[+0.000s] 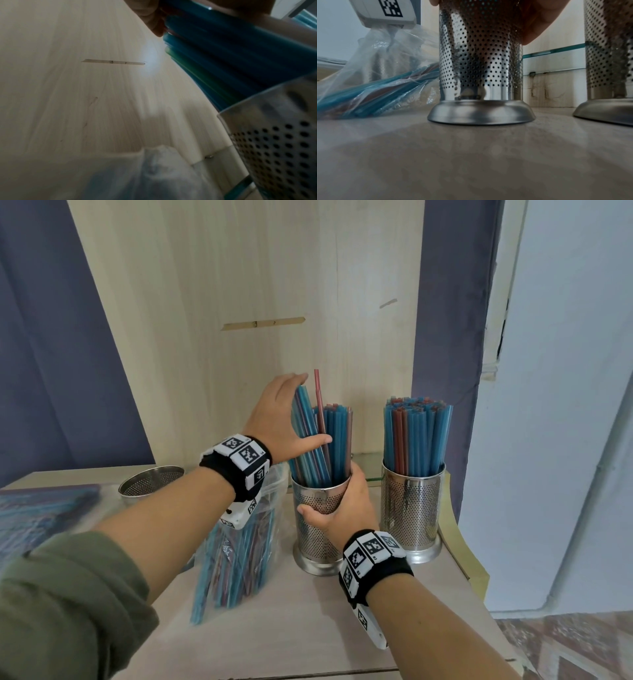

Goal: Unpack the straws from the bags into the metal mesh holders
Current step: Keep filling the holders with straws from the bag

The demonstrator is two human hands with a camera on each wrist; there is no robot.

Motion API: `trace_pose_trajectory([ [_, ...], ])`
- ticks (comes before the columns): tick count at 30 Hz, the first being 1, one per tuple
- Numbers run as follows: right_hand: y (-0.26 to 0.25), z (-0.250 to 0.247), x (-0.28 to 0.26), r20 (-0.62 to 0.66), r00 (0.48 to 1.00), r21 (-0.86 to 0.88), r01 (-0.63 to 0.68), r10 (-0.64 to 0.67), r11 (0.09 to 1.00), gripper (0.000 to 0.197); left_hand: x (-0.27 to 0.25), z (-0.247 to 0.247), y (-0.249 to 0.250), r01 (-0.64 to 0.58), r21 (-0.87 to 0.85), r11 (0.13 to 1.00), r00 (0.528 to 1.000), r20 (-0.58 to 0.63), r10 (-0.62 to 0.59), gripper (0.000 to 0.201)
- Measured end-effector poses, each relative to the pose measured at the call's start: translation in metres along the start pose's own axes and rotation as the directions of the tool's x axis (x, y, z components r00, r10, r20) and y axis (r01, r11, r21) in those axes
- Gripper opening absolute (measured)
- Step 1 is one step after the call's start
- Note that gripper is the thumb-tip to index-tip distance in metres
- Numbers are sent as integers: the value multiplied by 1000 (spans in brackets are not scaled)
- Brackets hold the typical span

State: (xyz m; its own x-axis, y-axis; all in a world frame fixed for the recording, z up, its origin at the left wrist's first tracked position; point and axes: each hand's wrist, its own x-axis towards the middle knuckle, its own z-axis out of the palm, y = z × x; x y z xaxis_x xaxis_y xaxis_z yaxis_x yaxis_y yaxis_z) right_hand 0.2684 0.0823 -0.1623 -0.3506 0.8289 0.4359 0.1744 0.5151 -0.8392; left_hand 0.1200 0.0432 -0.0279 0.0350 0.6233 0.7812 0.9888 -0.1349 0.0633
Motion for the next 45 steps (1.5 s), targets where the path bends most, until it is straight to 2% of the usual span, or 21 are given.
trace_pose_trajectory([
  [3, 0, 0, -1, -9, 1000, -6, 1, -1, 1000, 115, 4, -4, 1, -25, 3, 1000, 1000, -2, 25, 103],
  [7, -1, 0, -1, -5, 1000, -3, -5, 5, 1000, 113, 21, -8, 1, -98, 56, 994, 989, 121, 90, 125],
  [10, 0, 0, -1, -6, 1000, -2, -6, 6, 1000, 113, 23, -6, 2, -122, 67, 990, 975, 197, 107, 108],
  [13, 0, 0, -1, -2, 1000, 2, -7, 7, 1000, 113, 15, -4, 1, -139, 17, 990, 980, 145, 135, 90],
  [22, -3, -2, -3, -6, 1000, -20, 6, -7, 1000, 112, 5, -3, 5, -252, -61, 966, 968, -23, 251, 82],
  [26, -3, -1, -2, -5, 1000, -14, 6, -6, 1000, 111, -2, 7, 16, -326, -22, 945, 944, 52, 327, 82],
  [30, -1, -1, -2, -8, 1000, -12, 7, -8, 1000, 109, -4, 9, 14, -301, 24, 953, 950, 94, 297, 84],
  [35, 0, 1, -1, -8, 1000, -13, 3, -4, 1000, 115, -15, 13, 7, -343, 133, 930, 938, 97, 333, 88],
  [38, 0, 0, -1, -12, 1000, -12, 8, -8, 1000, 114, -23, 6, 1, -262, 123, 957, 965, 62, 256, 89],
  [41, 0, -1, -1, -24, 999, -20, 21, -21, 1000, 111, -33, -11, -7, -46, 5, 999, 999, -16, 46, 86],
  [43, 1, 0, -1, -21, 999, -32, 24, -24, 999, 112, -46, -20, -17, 104, -86, 991, 990, -90, -112, 78],
  [45, 2, -1, 0, -15, 1000, -33, 19, -20, 999, 113, -65, -24, -29, 223, -97, 970, 970, -74, -230, 72],
])
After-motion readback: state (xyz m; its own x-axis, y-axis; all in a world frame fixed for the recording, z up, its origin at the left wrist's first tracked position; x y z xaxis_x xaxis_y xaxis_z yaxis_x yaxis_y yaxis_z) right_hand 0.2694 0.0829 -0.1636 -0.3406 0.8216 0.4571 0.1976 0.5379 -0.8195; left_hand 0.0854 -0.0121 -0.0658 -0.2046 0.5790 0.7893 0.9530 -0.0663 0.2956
